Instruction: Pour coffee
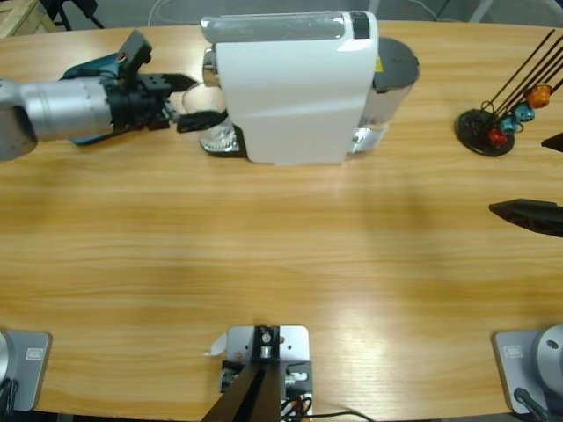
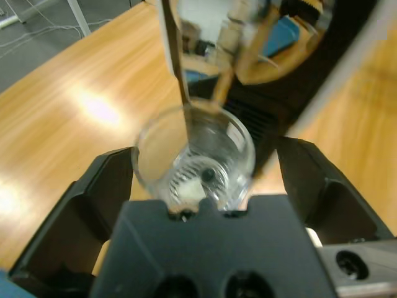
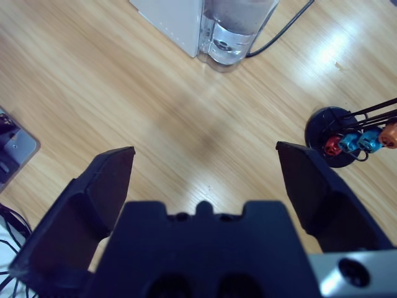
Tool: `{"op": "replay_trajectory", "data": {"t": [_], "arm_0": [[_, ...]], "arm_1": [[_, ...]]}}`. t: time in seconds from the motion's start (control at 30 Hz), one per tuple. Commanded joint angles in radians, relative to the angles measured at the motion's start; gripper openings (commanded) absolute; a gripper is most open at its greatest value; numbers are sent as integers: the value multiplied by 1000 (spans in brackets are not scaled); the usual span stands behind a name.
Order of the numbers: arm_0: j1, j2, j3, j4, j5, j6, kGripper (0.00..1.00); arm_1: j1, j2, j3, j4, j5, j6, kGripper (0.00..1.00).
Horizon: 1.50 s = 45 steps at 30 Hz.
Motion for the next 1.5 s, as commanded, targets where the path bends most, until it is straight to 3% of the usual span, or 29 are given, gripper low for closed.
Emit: {"op": "replay_trajectory", "data": {"t": [0.03, 0.13, 0.23, 0.3, 0.33, 0.4, 0.5, 0.53, 0.57, 0.6, 0.77, 1.1, 1.33, 1.5], "arm_0": [[5, -214, 183, -9, 22, -15, 964], [4, -359, 221, 60, 92, -62, 964], [4, -524, 215, 258, 246, -127, 964], [4, -650, 147, 515, 314, -204, 964], [1, -711, 57, 755, 315, -209, 964], [1, -774, -54, 1031, 316, -206, 964], [1, -882, -81, 1134, 316, -201, 964], [1, -918, -76, 1138, 316, -201, 964], [1, -946, -76, 1153, 316, -201, 964], [1, -969, -79, 1177, 316, -201, 964], [1, -1074, -84, 1265, 315, -204, 964], [1, -1005, -185, 1367, 315, -216, 964], [-83, -967, -198, 1396, 319, -187, 968], [-87, -980, -179, 1396, 319, -187, 968]], "arm_1": [[-10, 18, -6, 26, -36, 9, 1000], [-21, 57, -85, 30, -35, 7, 1000], [-140, 165, -220, 53, 6, 1, 1000], [-227, 262, -358, 104, 42, -27, 945], [-270, 310, -444, 126, 97, -47, 960], [-336, 420, -639, 204, 170, -55, 611], [-367, 544, -815, 281, 187, -68, 584], [-367, 566, -846, 292, 195, -73, 392], [-366, 581, -863, 293, 200, -75, 79], [-363, 595, -874, 290, 200, -75, 0], [-315, 665, -927, 289, 189, -43, 0], [-290, 799, -1116, 408, 277, -44, 0], [-271, 914, -1257, 502, 280, -13, 0], [-258, 969, -1296, 522, 267, -7, 0]]}}
